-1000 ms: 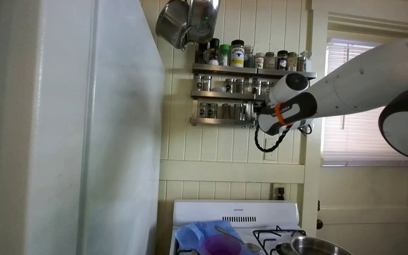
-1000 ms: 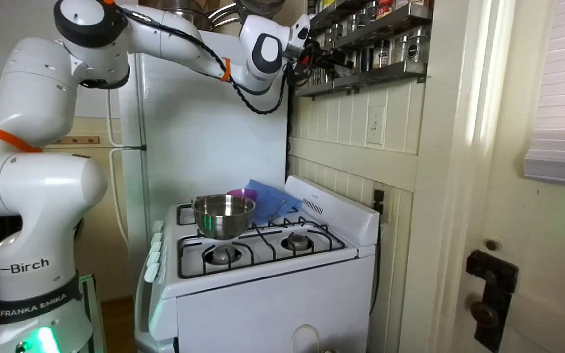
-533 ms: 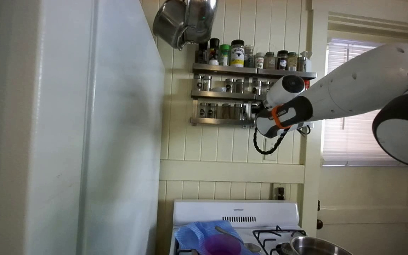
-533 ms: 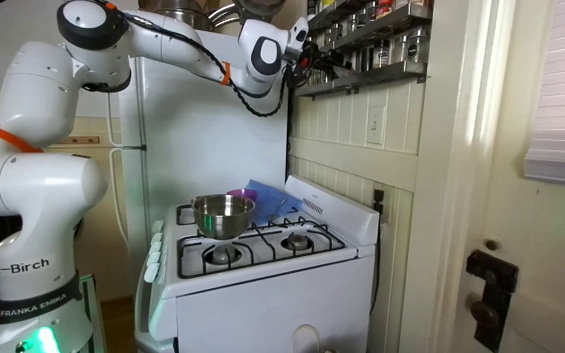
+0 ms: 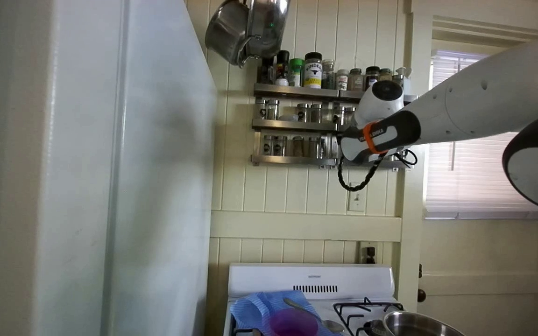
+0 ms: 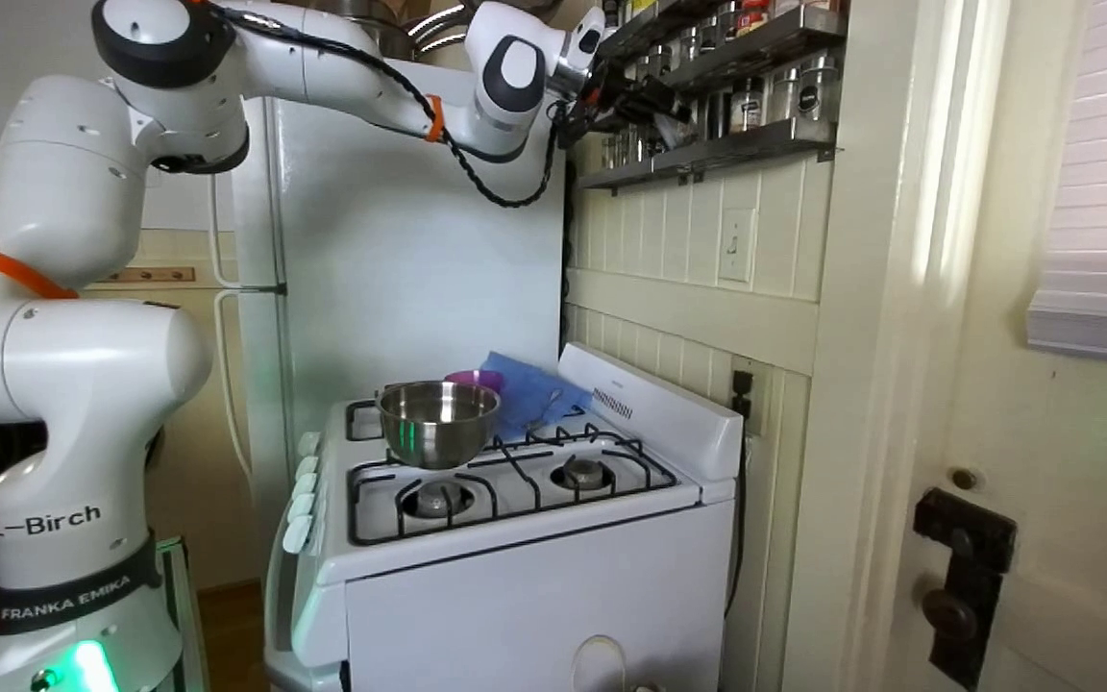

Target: Pick up the bottle from the stove and put it on the shelf

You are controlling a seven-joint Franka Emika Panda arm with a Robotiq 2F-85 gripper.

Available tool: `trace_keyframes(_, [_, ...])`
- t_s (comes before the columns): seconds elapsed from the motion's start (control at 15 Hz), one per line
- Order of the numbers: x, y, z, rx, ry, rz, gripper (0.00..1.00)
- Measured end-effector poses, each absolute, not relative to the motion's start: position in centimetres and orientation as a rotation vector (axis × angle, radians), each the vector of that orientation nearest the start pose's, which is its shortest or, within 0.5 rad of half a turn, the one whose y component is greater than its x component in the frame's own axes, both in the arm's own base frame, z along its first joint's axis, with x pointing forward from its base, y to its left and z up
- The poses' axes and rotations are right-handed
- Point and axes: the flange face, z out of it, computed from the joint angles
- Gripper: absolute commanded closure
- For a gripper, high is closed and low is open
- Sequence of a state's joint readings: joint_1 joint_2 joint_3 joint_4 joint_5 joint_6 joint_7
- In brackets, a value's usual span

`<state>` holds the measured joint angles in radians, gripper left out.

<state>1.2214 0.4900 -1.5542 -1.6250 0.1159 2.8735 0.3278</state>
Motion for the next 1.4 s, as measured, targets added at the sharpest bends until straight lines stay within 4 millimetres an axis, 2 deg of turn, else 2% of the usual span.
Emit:
trace_keyframes(0.6, [63.4, -1.1, 71.6, -2.804, 0.554, -1.900, 0.76])
trace_keyframes(1.07, [64.2, -0.9, 71.0, -2.738, 0.550, -1.836, 0.76])
trace_keyframes(1.4, [64.5, -1.7, 70.9, -2.693, 0.579, -1.791, 0.76])
